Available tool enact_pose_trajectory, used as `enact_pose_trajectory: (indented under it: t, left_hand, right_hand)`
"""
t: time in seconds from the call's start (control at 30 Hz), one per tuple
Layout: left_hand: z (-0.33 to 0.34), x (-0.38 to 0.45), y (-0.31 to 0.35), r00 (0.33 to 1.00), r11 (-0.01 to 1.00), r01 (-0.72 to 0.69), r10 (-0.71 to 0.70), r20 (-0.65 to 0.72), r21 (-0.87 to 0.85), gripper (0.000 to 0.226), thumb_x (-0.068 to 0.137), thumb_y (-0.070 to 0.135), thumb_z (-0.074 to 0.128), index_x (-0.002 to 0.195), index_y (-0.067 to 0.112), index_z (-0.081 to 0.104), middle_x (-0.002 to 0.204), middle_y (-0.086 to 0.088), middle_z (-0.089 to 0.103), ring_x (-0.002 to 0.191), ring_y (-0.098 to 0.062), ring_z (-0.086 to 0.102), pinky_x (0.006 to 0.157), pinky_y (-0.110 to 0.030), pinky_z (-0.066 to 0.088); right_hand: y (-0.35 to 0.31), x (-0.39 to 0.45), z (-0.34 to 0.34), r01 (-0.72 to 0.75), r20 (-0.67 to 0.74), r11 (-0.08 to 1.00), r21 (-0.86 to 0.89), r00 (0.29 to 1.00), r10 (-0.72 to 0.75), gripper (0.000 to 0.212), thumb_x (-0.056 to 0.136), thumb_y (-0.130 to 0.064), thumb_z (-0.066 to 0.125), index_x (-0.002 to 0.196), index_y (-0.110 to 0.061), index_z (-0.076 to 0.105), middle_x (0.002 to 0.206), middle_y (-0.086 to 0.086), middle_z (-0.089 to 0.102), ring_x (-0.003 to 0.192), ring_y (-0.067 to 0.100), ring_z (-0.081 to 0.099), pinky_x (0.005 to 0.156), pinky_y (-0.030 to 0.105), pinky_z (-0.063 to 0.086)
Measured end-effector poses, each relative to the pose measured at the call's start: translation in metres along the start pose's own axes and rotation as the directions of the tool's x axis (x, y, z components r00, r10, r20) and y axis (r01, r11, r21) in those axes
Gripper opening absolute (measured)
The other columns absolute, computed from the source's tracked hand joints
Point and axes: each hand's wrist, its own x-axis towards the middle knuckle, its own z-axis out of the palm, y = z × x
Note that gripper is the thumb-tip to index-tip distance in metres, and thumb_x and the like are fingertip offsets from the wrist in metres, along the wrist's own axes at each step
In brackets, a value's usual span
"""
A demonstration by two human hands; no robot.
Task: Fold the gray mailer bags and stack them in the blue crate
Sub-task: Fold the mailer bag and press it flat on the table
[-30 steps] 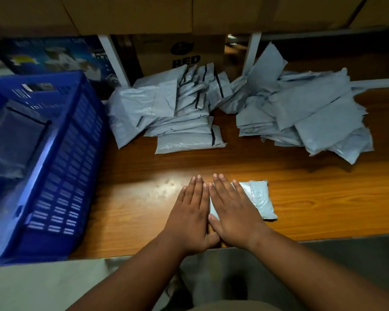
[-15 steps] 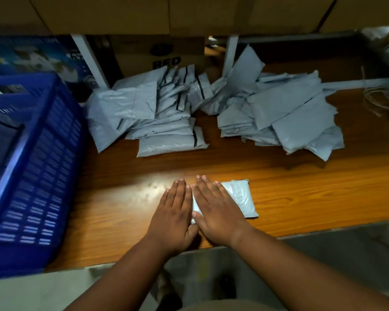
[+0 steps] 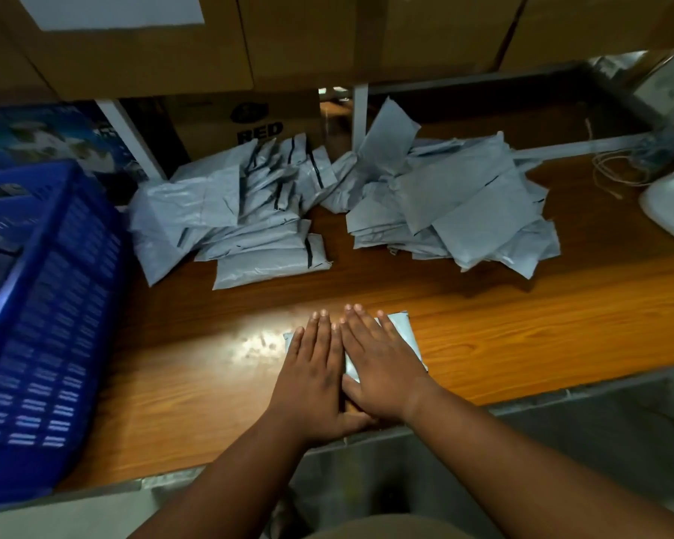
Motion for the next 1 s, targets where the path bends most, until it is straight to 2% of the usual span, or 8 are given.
enact_pose_trajectory:
  t: [0.1, 0.3, 0.57, 0.73, 0.8, 0.87, 1.0]
  left_hand:
    - [0.006, 0.001, 0.003, 0.999, 1.000, -0.013, 0.013, -0.041, -0.013, 0.136, 0.081, 0.100, 0.033, 0.166, -0.002, 0.005, 0.175, -0.024, -0.009, 0.163, -0.037, -0.010, 0.129, -0.061, 0.015]
    - [0.013, 0.005, 0.001, 0.995, 0.999, -0.028, 0.025, -0.099, -0.027, 0.132, 0.082, 0.094, 0.040, 0.165, -0.005, 0.014, 0.175, -0.026, 0.000, 0.164, -0.038, -0.003, 0.128, -0.061, 0.018]
    - [0.012, 0.006, 0.000, 0.991, 0.998, -0.054, 0.051, -0.124, -0.016, 0.130, 0.082, 0.094, 0.033, 0.164, -0.006, 0.018, 0.174, -0.027, 0.004, 0.164, -0.039, 0.000, 0.128, -0.061, 0.019]
    - [0.006, 0.003, 0.004, 0.997, 0.999, -0.031, 0.032, -0.067, 0.025, 0.133, 0.082, 0.097, 0.036, 0.166, -0.002, 0.009, 0.175, -0.024, -0.004, 0.164, -0.035, -0.007, 0.130, -0.059, 0.013]
    - [0.006, 0.003, 0.000, 0.999, 0.999, -0.026, 0.028, -0.032, 0.046, 0.124, 0.088, 0.093, 0.032, 0.168, 0.001, 0.005, 0.176, -0.021, -0.008, 0.164, -0.032, -0.011, 0.131, -0.057, 0.009]
    - [0.007, 0.005, -0.006, 0.999, 0.999, -0.020, 0.021, -0.038, 0.040, 0.105, 0.098, 0.080, 0.026, 0.169, 0.004, 0.010, 0.176, -0.019, -0.004, 0.164, -0.030, -0.009, 0.131, -0.056, 0.010]
    - [0.009, 0.016, -0.009, 0.988, 0.993, 0.116, -0.114, -0.100, 0.016, 0.074, 0.105, 0.052, 0.031, 0.164, 0.007, 0.033, 0.173, -0.018, 0.022, 0.162, -0.033, 0.018, 0.130, -0.053, 0.017]
  right_hand:
    - [0.004, -0.001, 0.008, 0.004, -0.003, 1.000, 0.002, 1.000, -0.004, 0.088, 0.102, -0.064, 0.030, 0.171, -0.015, 0.007, 0.179, 0.008, -0.006, 0.164, 0.022, -0.016, 0.132, 0.053, 0.005]
    - [0.007, 0.000, 0.009, 0.023, 0.007, 0.999, 0.036, 1.000, -0.024, 0.098, 0.098, -0.073, 0.030, 0.171, -0.013, 0.007, 0.178, 0.011, -0.009, 0.164, 0.023, -0.017, 0.132, 0.053, 0.004]
    - [0.008, 0.002, 0.011, 0.020, -0.009, 0.999, 0.048, 1.000, -0.019, 0.101, 0.094, -0.073, 0.039, 0.170, -0.010, 0.017, 0.178, 0.013, 0.008, 0.165, 0.026, -0.003, 0.132, 0.051, 0.008]
    - [0.009, 0.001, 0.007, 0.027, 0.010, 0.997, 0.074, 1.000, -0.028, 0.091, 0.099, -0.065, 0.033, 0.171, -0.015, 0.010, 0.179, 0.008, 0.000, 0.165, 0.022, -0.010, 0.133, 0.049, 0.005]
    - [0.013, 0.000, 0.002, 0.022, 0.015, 0.992, 0.122, 1.000, -0.024, 0.083, 0.104, -0.060, 0.028, 0.172, -0.017, 0.007, 0.180, 0.005, -0.002, 0.165, 0.019, -0.011, 0.133, 0.048, 0.004]
    - [0.019, -0.004, -0.001, -0.001, 0.011, 0.986, 0.165, 1.000, -0.001, 0.077, 0.106, -0.056, 0.025, 0.172, -0.018, 0.007, 0.180, 0.004, -0.001, 0.165, 0.017, -0.010, 0.133, 0.047, 0.003]
    - [0.030, -0.016, 0.002, -0.014, -0.020, 0.994, 0.109, 1.000, 0.017, 0.074, 0.107, -0.051, 0.025, 0.171, -0.014, 0.014, 0.179, 0.009, 0.005, 0.165, 0.023, -0.002, 0.133, 0.050, 0.008]
